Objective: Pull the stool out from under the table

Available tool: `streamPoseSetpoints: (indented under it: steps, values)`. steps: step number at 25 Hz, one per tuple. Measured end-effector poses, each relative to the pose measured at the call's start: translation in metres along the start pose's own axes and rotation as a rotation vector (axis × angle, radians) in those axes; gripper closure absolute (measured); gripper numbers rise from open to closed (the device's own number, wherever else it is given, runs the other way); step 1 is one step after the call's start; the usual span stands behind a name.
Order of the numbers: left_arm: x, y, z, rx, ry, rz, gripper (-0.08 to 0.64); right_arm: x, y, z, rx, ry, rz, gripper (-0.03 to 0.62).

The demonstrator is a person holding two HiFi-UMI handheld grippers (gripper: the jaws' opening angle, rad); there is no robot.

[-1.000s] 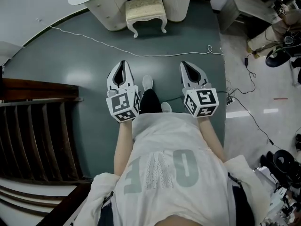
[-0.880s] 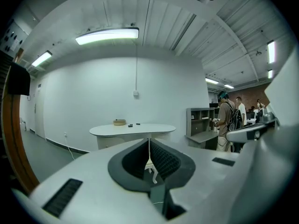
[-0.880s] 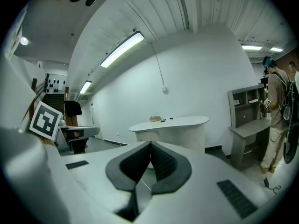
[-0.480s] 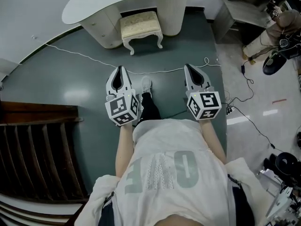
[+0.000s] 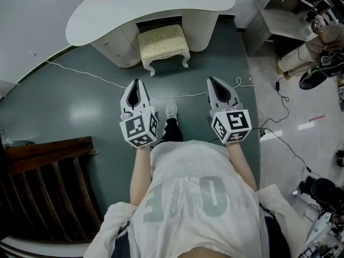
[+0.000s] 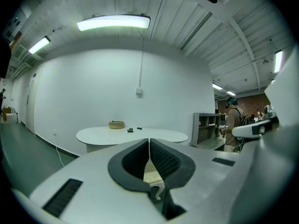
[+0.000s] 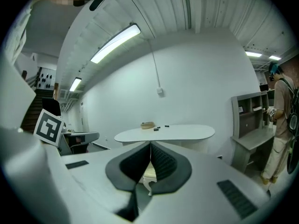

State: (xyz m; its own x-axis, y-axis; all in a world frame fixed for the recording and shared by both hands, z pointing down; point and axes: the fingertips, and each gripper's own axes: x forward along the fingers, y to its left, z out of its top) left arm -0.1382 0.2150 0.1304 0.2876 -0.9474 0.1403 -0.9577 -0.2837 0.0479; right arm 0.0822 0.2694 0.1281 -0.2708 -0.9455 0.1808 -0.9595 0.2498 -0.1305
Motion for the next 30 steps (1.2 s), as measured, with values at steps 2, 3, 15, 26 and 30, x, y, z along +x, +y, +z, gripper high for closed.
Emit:
streamPoseSetpoints:
  steps: [2, 3, 15, 26, 30]
  values:
    - [0.030, 0.016, 0.013, 0.004, -0.011, -0.015, 0.528, 0.032, 0.005, 0.011, 0.008, 0.001, 0.017, 0.561]
    - [0.046, 0.024, 0.019, 0.006, -0.015, -0.024, 0.528, 0.049, 0.006, 0.017, 0.011, -0.001, 0.020, 0.561]
    - [0.176, 0.099, 0.046, 0.009, -0.052, -0.044, 0.528, 0.196, 0.005, 0.051, -0.041, 0.000, -0.052, 0.561]
    - [0.200, 0.090, 0.042, 0.000, -0.030, -0.017, 0.528, 0.230, -0.015, 0.052, -0.076, 0.013, -0.034, 0.561]
    - [0.210, 0.082, 0.043, 0.014, -0.035, -0.001, 0.528, 0.239, -0.030, 0.059, -0.110, -0.017, -0.038, 0.561]
